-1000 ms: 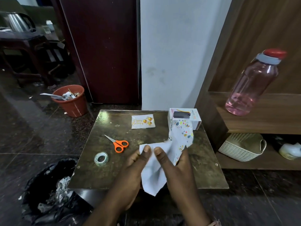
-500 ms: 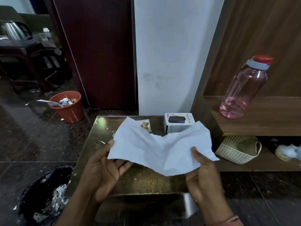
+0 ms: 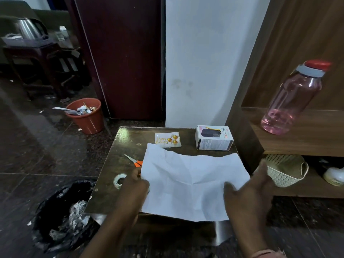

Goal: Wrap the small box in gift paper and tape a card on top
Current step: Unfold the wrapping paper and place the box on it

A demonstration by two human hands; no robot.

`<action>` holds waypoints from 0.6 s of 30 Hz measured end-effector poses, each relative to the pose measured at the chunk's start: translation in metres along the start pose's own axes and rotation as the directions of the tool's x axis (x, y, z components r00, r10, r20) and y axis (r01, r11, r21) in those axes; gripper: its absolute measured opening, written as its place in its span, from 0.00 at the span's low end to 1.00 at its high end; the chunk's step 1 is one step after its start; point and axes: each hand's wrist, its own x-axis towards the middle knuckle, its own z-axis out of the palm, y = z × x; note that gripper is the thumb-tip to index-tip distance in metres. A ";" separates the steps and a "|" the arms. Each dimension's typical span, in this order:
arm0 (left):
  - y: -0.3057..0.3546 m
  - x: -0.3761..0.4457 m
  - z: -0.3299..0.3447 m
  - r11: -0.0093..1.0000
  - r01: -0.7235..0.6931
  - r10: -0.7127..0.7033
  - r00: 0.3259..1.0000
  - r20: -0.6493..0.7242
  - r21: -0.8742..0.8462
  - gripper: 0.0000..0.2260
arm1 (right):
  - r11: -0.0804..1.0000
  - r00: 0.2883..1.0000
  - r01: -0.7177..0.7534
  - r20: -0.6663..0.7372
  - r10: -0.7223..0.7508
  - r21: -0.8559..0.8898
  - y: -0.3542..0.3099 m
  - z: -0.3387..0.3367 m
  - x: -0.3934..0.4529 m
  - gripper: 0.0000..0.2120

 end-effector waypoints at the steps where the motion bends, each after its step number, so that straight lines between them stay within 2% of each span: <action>1: 0.001 -0.002 0.003 0.999 -0.013 0.014 1.000 -0.021 0.051 0.20 | 0.989 0.996 0.090 -0.012 -0.092 -0.121 -0.004 0.002 -0.005 0.44; 3: 0.003 -0.007 0.008 0.994 -0.032 0.036 0.999 -0.029 0.109 0.20 | 0.929 0.962 0.271 0.031 -0.272 -0.251 -0.011 0.012 -0.017 0.30; 5: 0.002 -0.009 0.011 0.990 -0.061 0.062 0.998 -0.004 0.124 0.18 | 0.881 0.918 0.391 0.182 -0.353 -0.266 -0.017 0.023 -0.027 0.21; 7: -0.001 -0.010 0.014 0.995 -0.066 0.063 0.997 0.039 0.071 0.14 | 0.853 0.833 0.455 0.460 -0.306 -0.255 -0.017 0.033 -0.034 0.23; 9: -0.005 -0.010 0.015 0.990 -0.107 0.105 0.994 0.024 0.095 0.08 | 0.827 0.757 0.487 0.609 -0.238 -0.282 -0.012 0.040 -0.036 0.28; 12: -0.014 0.000 0.009 0.939 -0.213 0.242 0.967 -0.076 0.270 0.04 | 0.851 0.733 0.460 0.650 -0.202 -0.254 -0.009 0.039 -0.029 0.29; 16: -0.021 0.007 0.003 0.890 -0.219 0.304 0.939 -0.163 0.399 0.08 | 0.862 0.709 0.430 0.692 -0.138 -0.269 -0.005 0.031 -0.016 0.29; 18: -0.023 0.010 0.001 0.841 -0.240 0.380 0.900 -0.214 0.486 0.10 | 0.855 0.709 0.439 0.690 -0.143 -0.274 -0.003 0.032 -0.017 0.29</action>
